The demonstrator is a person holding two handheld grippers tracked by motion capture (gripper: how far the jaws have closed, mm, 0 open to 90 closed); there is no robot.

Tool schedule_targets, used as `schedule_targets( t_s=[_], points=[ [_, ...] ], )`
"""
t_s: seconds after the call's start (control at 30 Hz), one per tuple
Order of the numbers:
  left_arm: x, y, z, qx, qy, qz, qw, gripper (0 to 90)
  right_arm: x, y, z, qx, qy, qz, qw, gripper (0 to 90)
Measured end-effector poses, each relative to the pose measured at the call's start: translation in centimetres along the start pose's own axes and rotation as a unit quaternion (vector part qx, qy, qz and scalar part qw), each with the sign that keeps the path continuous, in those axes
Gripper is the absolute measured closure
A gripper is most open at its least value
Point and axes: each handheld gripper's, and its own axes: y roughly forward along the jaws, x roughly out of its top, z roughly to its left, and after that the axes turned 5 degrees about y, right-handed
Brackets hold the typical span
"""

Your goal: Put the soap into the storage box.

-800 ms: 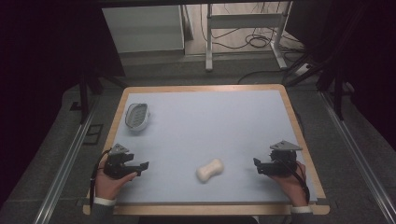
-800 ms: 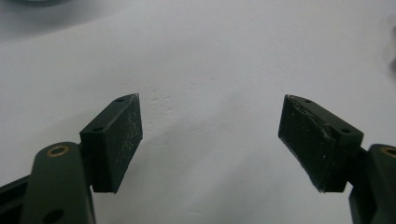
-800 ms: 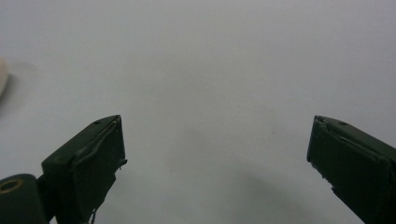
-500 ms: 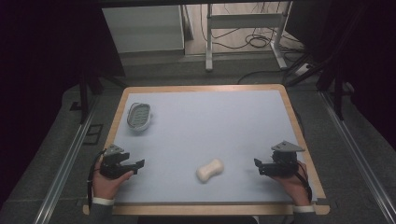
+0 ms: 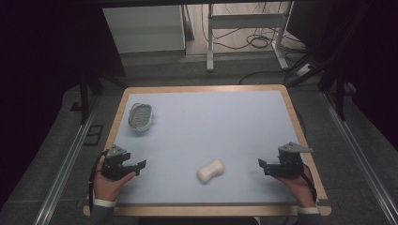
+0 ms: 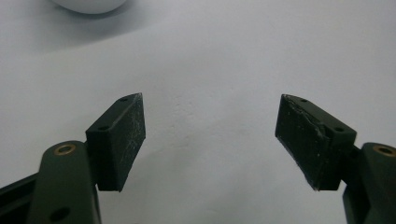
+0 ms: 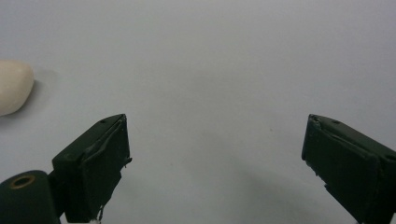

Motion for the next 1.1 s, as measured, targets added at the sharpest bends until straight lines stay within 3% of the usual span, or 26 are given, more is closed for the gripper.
schedule_targets(
  t_s=[0.17,0.5,0.77,1.1],
  points=[
    [0.9,-0.2,-0.3,-0.007,-0.011,0.015,0.9998,27.4,-0.2,-0.1,-0.6,0.002,0.009,0.001,1.0000,8.0],
    [3.5,-2.4,-1.7,-0.016,0.035,0.019,0.9991,27.8,-0.2,-0.7,-0.4,0.003,0.005,-0.005,1.0000,8.2],
    [4.1,-2.3,-1.9,-0.022,0.040,0.026,0.9986,27.9,-0.2,-0.5,-0.5,0.000,0.003,-0.001,1.0000,8.5],
    [5.9,-2.2,-3.8,-0.031,0.070,0.032,0.9965,27.8,-0.1,-1.0,-0.7,0.000,0.008,-0.009,0.9999,8.5]
  ],
)
